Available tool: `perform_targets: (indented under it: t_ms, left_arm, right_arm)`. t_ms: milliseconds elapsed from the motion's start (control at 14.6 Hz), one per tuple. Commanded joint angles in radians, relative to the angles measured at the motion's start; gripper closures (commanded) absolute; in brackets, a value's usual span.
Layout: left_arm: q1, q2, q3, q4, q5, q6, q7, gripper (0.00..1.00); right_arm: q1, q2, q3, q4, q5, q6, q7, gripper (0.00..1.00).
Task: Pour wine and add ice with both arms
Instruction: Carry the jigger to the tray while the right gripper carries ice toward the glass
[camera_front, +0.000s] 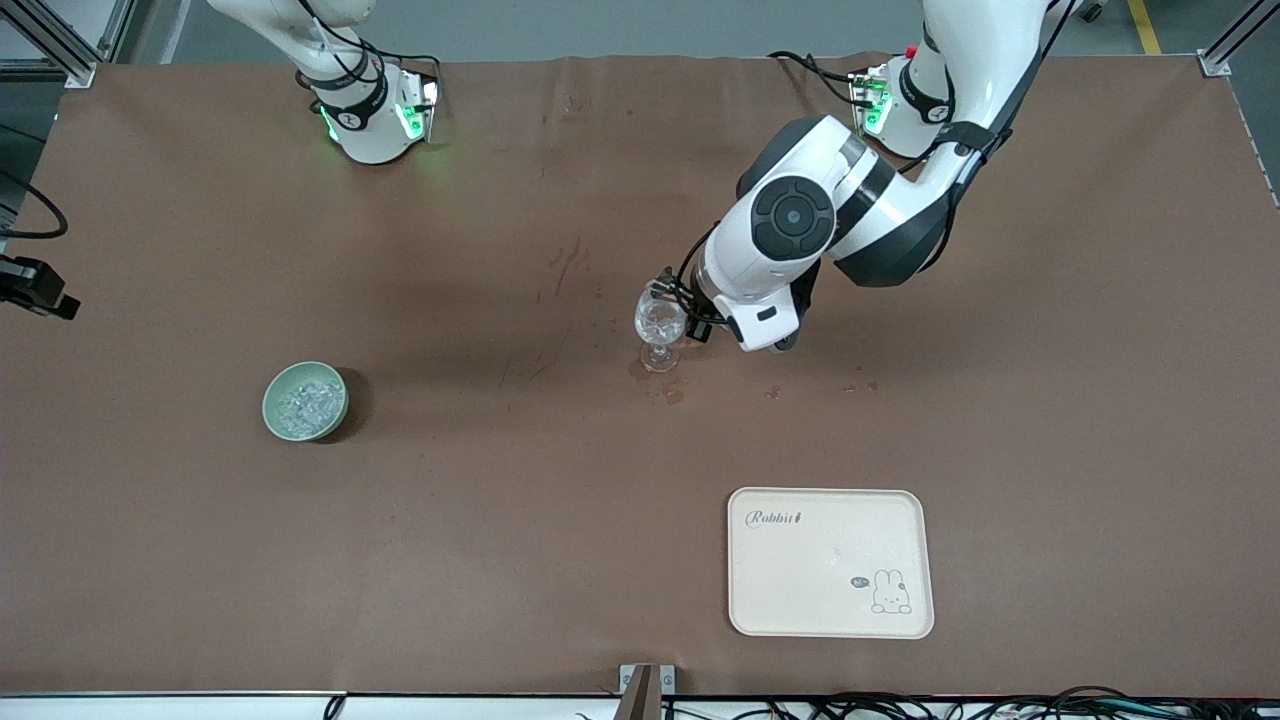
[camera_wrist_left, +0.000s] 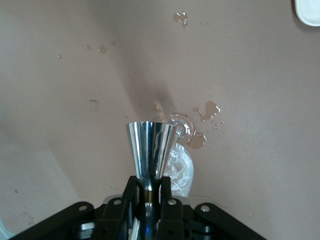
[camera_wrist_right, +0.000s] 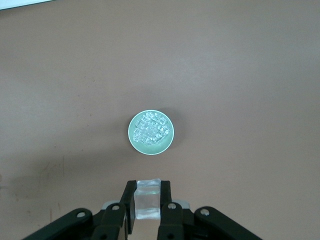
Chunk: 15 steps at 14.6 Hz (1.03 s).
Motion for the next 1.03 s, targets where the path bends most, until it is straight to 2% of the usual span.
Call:
perform_targets:
  t_ms: [0, 343, 549, 961]
  left_arm:
    - [0.022, 0.009, 0.007, 0.022, -0.006, -0.013, 0.019, 1.00]
    - [0.107, 0.015, 0.012, 0.022, -0.311, -0.062, 0.216, 0.99]
    - [0.162, 0.032, 0.013, 0.024, -0.393, -0.062, 0.274, 1.00]
    - [0.333, 0.184, 0.012, 0.146, -0.514, -0.059, 0.486, 1.00]
  right_arm:
    - [-0.011, 0.000, 0.006, 0.009, 0.020, -0.013, 0.005, 0.99]
    - [-0.011, -0.001, 0.007, 0.009, 0.020, -0.014, 0.006, 0.99]
    - [0.007, -0.001, 0.017, 0.007, 0.020, -0.019, 0.066, 0.99]
    - [0.035, 0.011, 0.262, 0.007, 0.016, -0.007, 0.466, 0.99]
